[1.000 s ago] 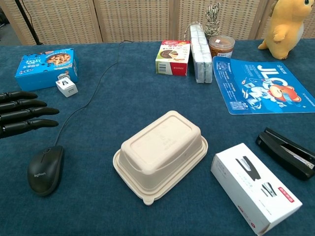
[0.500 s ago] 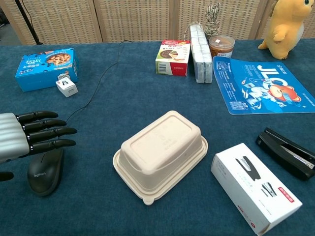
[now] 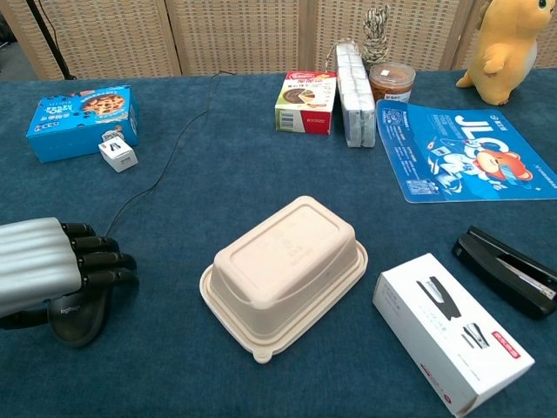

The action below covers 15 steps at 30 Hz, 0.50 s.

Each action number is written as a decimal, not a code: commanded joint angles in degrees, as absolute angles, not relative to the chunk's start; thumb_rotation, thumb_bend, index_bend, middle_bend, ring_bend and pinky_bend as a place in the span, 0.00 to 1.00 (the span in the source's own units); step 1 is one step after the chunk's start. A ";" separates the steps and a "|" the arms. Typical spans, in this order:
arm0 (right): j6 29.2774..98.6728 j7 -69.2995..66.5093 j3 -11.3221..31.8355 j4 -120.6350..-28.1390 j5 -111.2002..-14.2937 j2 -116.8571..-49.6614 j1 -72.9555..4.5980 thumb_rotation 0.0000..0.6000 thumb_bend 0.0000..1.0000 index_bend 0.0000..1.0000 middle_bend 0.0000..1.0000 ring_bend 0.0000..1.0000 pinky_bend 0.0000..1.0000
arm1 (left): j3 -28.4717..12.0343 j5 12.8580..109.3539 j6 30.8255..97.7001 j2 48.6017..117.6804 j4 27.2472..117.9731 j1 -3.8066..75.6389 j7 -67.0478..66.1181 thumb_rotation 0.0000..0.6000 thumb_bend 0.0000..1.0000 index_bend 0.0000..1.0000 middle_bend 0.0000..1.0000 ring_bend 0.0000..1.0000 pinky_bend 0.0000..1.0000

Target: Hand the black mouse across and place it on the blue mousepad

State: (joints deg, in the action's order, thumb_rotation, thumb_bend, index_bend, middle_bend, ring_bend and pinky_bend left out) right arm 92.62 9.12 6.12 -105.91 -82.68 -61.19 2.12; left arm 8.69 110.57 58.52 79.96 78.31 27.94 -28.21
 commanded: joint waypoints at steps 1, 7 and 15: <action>92.66 8.74 6.09 -105.96 -82.80 -61.07 2.18 1.00 0.00 0.00 0.00 0.00 0.00 | 8.79 110.51 58.99 80.25 78.05 28.07 -27.84 1.00 0.25 0.36 0.37 0.32 0.41; 92.59 8.37 5.90 -106.07 -83.24 -60.91 2.21 1.00 0.00 0.00 0.00 0.00 0.00 | 8.32 109.38 60.54 80.63 78.07 28.84 -23.88 1.00 0.25 0.50 0.49 0.41 0.45; 91.94 8.47 5.96 -106.00 -82.66 -60.98 1.98 1.00 0.00 0.00 0.00 0.00 0.00 | 5.11 107.20 61.76 80.03 79.52 30.94 -22.10 1.00 0.25 0.51 0.50 0.41 0.45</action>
State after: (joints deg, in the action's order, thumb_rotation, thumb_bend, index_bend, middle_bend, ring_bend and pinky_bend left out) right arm 91.97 8.48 5.95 -106.00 -82.68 -60.98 2.00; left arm 5.70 107.71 61.68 80.22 79.18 30.50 -22.17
